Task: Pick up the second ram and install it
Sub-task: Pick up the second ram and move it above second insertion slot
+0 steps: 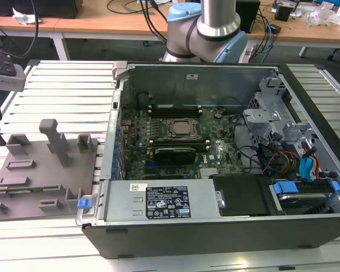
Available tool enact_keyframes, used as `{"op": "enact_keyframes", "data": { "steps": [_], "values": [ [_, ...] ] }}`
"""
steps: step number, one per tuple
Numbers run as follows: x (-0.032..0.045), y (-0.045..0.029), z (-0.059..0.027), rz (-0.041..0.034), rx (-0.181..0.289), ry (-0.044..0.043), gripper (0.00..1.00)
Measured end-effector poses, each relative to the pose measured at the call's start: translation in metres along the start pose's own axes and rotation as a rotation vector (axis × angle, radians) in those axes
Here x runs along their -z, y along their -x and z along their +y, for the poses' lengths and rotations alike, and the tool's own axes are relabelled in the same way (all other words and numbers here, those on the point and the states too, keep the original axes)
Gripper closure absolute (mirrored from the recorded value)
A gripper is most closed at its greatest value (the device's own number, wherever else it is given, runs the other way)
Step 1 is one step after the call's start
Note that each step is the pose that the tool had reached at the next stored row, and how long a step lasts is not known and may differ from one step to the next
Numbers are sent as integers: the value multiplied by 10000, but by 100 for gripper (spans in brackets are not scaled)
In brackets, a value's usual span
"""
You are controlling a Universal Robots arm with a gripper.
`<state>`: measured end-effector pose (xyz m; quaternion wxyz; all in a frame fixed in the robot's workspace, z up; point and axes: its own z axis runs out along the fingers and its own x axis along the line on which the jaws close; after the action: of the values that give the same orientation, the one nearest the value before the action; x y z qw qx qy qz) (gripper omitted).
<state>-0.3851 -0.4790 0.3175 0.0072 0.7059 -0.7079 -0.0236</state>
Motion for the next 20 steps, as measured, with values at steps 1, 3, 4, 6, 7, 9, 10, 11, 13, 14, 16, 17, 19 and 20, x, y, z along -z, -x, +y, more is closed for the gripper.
{"op": "enact_keyframes", "data": {
  "steps": [1, 3, 4, 6, 7, 9, 10, 11, 13, 14, 16, 17, 19, 20],
  "values": [
    [-5, 0, 0, 0, 0, 0, 58],
    [-21, -1, -1, 0, 0, 0, 58],
    [-31, -1, -1, 0, 0, -1, 58],
    [-54, -1, -2, 0, 0, -1, 58],
    [-66, -2, -3, 0, 0, 0, 58],
    [-82, -2, -4, -1, 0, -1, 58],
    [-87, -2, -4, 0, 0, -1, 58],
    [-94, -2, -4, 0, 0, 0, 58],
    [-108, -3, -5, -1, 0, -1, 58],
    [-118, -3, -5, 0, 0, -1, 58],
    [-133, -3, -6, 0, 0, 0, 58],
    [-144, -4, -6, -1, 0, -1, 58],
    [-161, -4, -7, 0, 0, 0, 58],
    [-171, -4, -8, 0, 0, -1, 58]
  ]
}}
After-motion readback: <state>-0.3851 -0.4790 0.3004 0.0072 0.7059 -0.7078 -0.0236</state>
